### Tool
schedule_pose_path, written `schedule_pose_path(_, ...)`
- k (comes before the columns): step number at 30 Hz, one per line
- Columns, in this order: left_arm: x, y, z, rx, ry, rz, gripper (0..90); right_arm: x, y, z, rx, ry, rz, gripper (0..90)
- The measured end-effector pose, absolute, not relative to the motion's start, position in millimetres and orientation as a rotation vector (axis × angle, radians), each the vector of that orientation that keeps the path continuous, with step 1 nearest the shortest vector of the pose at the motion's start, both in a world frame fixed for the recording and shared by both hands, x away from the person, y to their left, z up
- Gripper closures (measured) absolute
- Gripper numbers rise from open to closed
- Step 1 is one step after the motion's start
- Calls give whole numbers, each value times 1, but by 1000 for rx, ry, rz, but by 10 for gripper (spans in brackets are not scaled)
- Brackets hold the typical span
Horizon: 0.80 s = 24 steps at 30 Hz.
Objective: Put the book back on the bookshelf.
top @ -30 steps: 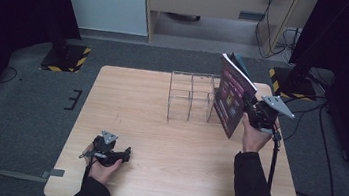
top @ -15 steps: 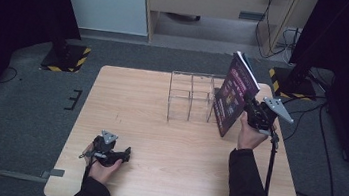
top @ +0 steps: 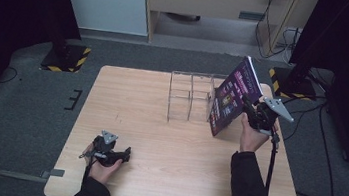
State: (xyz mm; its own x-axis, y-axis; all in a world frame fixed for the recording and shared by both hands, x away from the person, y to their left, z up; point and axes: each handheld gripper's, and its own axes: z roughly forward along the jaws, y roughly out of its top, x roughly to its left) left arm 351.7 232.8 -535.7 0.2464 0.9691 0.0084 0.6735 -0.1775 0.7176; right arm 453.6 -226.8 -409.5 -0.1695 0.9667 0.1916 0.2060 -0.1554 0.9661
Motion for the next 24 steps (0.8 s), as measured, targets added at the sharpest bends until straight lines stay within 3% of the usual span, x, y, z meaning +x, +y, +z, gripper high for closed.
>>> schedule_pose_path(16, 352, 233, -536, 1928, 1493, 641, 100, 427, -246, -401, 1322, 1528, 1378, 220)
schedule_pose_path(24, 352, 233, -536, 1928, 1493, 641, 100, 410, -253, -421, 1309, 1625, 1356, 174)
